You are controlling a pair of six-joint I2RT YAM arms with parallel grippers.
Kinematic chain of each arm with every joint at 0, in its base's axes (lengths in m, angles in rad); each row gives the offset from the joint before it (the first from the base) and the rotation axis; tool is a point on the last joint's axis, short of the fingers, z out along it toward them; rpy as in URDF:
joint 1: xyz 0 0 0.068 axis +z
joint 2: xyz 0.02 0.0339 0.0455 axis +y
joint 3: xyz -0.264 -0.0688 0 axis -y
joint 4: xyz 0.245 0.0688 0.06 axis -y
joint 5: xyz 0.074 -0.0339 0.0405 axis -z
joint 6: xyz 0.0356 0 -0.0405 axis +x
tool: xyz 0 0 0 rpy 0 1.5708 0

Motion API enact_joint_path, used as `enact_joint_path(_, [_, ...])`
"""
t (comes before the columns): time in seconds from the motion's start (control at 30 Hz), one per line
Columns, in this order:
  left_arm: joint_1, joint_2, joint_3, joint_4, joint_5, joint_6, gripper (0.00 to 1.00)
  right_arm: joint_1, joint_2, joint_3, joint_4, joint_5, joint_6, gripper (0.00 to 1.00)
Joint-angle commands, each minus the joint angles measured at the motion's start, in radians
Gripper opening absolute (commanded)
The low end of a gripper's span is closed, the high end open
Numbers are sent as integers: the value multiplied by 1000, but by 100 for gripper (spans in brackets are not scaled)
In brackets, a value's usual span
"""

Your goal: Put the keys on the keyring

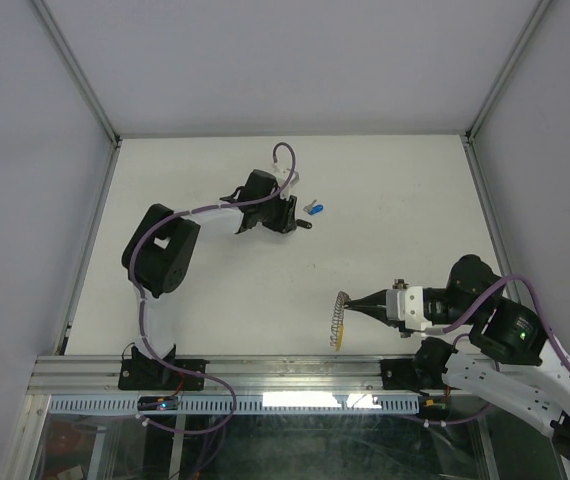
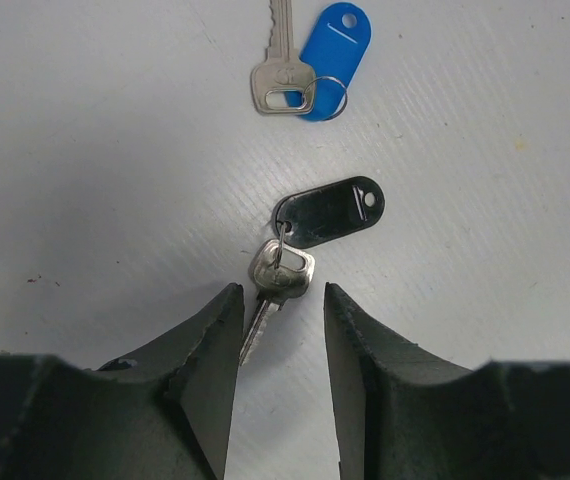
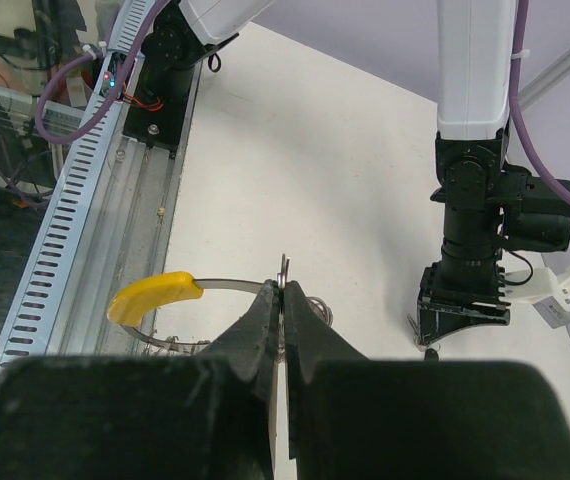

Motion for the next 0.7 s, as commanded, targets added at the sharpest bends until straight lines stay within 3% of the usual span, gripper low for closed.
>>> enact_joint_path(0.0, [8,4,48,64,37,23,36,-3,6,2,74,-16,22,0])
enact_joint_path(0.67, [8,55,90,64,37,29,20,-2,8,3,72,-19,22,0])
